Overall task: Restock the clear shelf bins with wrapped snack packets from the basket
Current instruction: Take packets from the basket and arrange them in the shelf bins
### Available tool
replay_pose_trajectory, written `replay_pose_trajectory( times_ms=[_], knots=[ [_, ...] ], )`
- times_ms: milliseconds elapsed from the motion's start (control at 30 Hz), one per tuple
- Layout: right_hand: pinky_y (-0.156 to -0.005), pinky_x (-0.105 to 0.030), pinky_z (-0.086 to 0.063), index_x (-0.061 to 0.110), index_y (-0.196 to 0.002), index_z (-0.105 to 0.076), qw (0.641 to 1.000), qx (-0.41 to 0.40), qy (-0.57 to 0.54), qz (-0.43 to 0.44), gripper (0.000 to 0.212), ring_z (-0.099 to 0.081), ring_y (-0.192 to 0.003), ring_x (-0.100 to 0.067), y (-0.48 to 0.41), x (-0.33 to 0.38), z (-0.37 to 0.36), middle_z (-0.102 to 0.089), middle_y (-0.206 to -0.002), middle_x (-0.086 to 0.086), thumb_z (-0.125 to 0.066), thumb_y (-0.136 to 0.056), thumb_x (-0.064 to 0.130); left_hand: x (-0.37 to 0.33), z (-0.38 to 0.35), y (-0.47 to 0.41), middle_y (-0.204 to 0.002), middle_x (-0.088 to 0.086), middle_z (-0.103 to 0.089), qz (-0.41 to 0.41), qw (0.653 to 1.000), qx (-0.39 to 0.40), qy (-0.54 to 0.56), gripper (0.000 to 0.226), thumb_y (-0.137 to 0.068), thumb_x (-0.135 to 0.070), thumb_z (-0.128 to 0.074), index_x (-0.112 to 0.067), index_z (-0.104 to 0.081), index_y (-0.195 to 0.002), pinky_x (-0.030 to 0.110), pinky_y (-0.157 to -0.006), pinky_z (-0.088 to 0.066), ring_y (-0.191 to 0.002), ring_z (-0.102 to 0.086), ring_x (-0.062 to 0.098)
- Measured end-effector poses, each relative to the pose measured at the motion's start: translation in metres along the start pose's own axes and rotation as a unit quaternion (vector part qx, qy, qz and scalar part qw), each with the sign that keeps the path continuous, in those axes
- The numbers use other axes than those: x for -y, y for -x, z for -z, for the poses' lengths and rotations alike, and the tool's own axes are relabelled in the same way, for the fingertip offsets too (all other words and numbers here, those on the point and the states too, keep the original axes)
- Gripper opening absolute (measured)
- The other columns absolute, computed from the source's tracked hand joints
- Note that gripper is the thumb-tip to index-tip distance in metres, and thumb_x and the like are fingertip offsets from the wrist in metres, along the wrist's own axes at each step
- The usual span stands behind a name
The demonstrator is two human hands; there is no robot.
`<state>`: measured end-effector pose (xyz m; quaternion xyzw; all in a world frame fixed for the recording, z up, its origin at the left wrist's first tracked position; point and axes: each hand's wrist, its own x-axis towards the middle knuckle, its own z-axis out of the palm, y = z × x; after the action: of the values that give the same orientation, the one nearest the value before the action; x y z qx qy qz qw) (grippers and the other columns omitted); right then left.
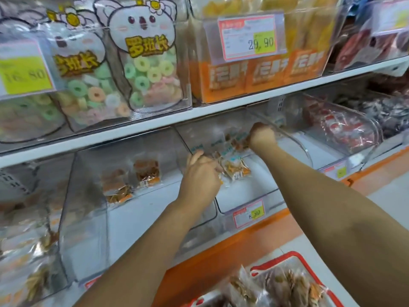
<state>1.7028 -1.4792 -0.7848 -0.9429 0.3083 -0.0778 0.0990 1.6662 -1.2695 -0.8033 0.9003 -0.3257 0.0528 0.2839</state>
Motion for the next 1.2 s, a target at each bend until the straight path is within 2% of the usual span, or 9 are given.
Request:
replay_pose_trajectory(
  times_ms=[300, 467, 633, 733, 867, 1000, 1067, 1133, 1200],
  knots=[
    [-0.067, -0.033, -0.046, 0.001, -0.117, -0.053, 0.998, -0.002, 0.065, -0.012, 0.023, -0.063, -0.097, -0.029, -0.02, 0.002, -0.031, -0.062, -0.11, -0.015, -0.052, -0.095, 0.007, 0.005, -0.006, -0.004, -0.116, 0.005, -0.06, -0.016, 0.999, -0.001, 0.032, 0.032, -0.088, 0.003, -0.05, -0.014, -0.074, -0.098, 0.04, -0.116, -0.012, -0.136, -0.026, 0.021],
    [-0.069, -0.036, -0.045, -0.002, -0.14, -0.028, 0.995, -0.078, 0.055, 0.042, 0.058, -0.061, -0.105, -0.035, -0.026, 0.003, -0.039, -0.039, -0.139, -0.024, -0.054, -0.089, -0.004, 0.004, -0.006, -0.002, -0.114, 0.005, -0.059, -0.02, 0.999, -0.009, 0.041, 0.031, -0.087, 0.005, -0.05, -0.013, -0.075, -0.094, 0.042, -0.116, -0.012, -0.134, -0.027, 0.021],
    [-0.088, -0.04, -0.046, -0.004, -0.139, -0.024, 0.999, 0.001, -0.026, 0.038, 0.067, -0.053, -0.113, -0.039, -0.031, 0.003, -0.051, -0.038, -0.135, -0.025, -0.064, -0.088, 0.013, 0.006, -0.008, -0.003, -0.111, 0.005, -0.06, -0.025, 0.998, -0.02, 0.044, 0.034, -0.085, 0.008, -0.05, -0.013, -0.076, -0.091, 0.043, -0.115, -0.015, -0.131, -0.031, 0.024],
    [-0.09, -0.041, -0.045, -0.004, -0.144, -0.014, 0.998, 0.036, -0.045, 0.023, 0.073, -0.05, -0.116, -0.041, -0.027, 0.001, -0.056, -0.043, -0.133, -0.029, -0.06, -0.091, 0.016, 0.007, -0.011, -0.005, -0.109, 0.006, -0.061, -0.02, 0.998, -0.025, 0.055, 0.034, -0.085, 0.009, -0.049, -0.012, -0.076, -0.089, 0.041, -0.115, -0.015, -0.131, -0.031, 0.025],
    [-0.085, -0.038, -0.046, -0.003, -0.139, -0.027, 0.996, 0.014, -0.076, 0.035, 0.056, -0.055, -0.111, -0.037, -0.005, -0.001, -0.036, -0.051, -0.126, -0.026, -0.055, -0.093, 0.013, 0.002, -0.005, -0.005, -0.114, 0.005, -0.06, -0.005, 0.999, -0.006, 0.05, 0.035, -0.085, 0.007, -0.048, -0.014, -0.075, -0.092, 0.026, -0.114, -0.012, -0.132, -0.029, 0.021],
    [-0.061, -0.031, -0.042, 0.002, -0.095, -0.058, 0.987, -0.044, -0.102, 0.118, 0.018, -0.061, -0.086, -0.035, 0.054, -0.008, 0.004, -0.062, -0.086, -0.018, -0.052, -0.095, 0.02, -0.007, 0.007, -0.001, -0.126, 0.007, -0.055, 0.034, 0.998, 0.012, 0.049, 0.028, -0.087, 0.002, -0.053, -0.014, -0.073, -0.101, 0.024, -0.112, -0.014, -0.135, -0.028, 0.02],
    [-0.048, -0.029, -0.028, 0.012, -0.063, -0.046, 0.985, -0.041, -0.073, 0.15, 0.04, -0.051, -0.06, -0.026, 0.09, -0.016, 0.018, -0.048, -0.059, -0.007, -0.051, -0.097, 0.032, -0.01, 0.008, 0.007, -0.126, 0.007, -0.054, 0.051, 0.996, 0.003, 0.067, 0.02, -0.092, -0.007, -0.054, -0.014, -0.071, -0.099, 0.023, -0.109, -0.018, -0.134, -0.033, 0.021],
    [-0.046, -0.03, -0.025, 0.017, -0.057, -0.035, 0.984, -0.026, -0.048, 0.172, 0.048, -0.042, -0.055, -0.024, 0.127, -0.027, 0.025, -0.039, -0.054, -0.003, -0.051, -0.097, 0.037, -0.018, 0.009, 0.028, -0.096, 0.0, -0.059, 0.012, 0.996, -0.023, 0.09, 0.017, -0.095, -0.015, -0.053, -0.016, -0.066, -0.084, 0.026, -0.106, -0.027, -0.111, -0.052, 0.022],
    [-0.051, -0.032, -0.029, 0.018, -0.057, -0.034, 0.982, -0.012, -0.048, 0.184, 0.048, -0.043, -0.057, -0.024, 0.161, -0.045, 0.023, -0.041, -0.055, -0.003, -0.052, -0.096, 0.04, -0.032, 0.014, 0.064, -0.074, -0.008, -0.055, -0.03, 0.989, -0.061, 0.135, 0.026, -0.097, -0.022, -0.051, -0.021, -0.058, -0.073, 0.021, -0.081, -0.039, -0.082, -0.056, 0.013]
  ],
)
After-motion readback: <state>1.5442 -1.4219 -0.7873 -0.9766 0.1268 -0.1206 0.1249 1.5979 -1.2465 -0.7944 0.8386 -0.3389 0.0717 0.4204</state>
